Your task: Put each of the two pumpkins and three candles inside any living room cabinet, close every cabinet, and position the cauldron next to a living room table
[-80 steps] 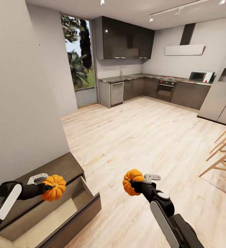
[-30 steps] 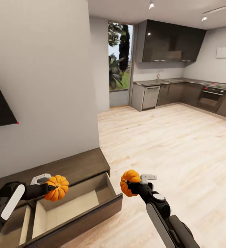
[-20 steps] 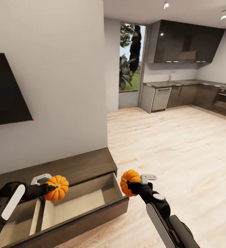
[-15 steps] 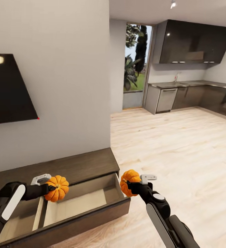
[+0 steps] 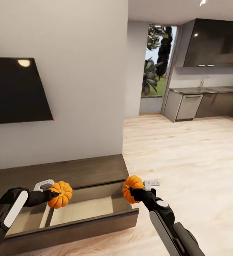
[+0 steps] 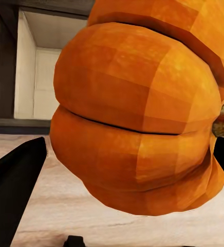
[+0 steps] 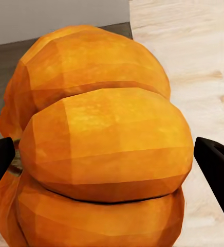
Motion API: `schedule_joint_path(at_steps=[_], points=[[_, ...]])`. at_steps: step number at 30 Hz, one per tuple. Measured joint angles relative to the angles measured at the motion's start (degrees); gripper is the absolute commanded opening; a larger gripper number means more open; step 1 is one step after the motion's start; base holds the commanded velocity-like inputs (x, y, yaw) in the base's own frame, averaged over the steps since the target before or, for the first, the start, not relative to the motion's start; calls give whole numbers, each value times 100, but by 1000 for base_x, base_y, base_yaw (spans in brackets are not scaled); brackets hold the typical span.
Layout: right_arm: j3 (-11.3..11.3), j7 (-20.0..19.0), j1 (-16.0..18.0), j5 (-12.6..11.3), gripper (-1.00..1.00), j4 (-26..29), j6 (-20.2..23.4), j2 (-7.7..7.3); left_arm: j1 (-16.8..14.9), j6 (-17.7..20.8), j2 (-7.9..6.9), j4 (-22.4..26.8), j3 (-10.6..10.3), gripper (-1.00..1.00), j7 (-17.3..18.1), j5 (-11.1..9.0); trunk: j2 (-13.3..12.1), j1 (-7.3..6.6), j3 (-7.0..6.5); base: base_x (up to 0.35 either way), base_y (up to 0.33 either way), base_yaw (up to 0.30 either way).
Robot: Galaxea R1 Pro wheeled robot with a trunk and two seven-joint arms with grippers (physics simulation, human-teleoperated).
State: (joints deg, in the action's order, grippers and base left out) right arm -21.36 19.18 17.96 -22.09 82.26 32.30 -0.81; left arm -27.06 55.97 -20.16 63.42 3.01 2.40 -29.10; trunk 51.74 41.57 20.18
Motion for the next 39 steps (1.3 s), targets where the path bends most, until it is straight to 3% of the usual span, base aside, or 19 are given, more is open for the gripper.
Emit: schedule_joint_path(at_steps=[20, 29, 39], points=[[-18, -11, 0, 8, -100, 0, -173, -9, 1, 1, 2, 0, -9, -100, -2, -15, 0, 1, -47, 104, -68, 248], [-15, -11, -3, 5, -100, 1, -174, -10, 0, 1, 2, -2, -10, -100, -2, -34, 0, 2, -49, 5, -2, -3], [-17, -14, -2, 6, -100, 9, -173, -10, -1, 1, 3, -3, -12, -100, -2, -38, 0, 1, -60, 139, 5, -247]])
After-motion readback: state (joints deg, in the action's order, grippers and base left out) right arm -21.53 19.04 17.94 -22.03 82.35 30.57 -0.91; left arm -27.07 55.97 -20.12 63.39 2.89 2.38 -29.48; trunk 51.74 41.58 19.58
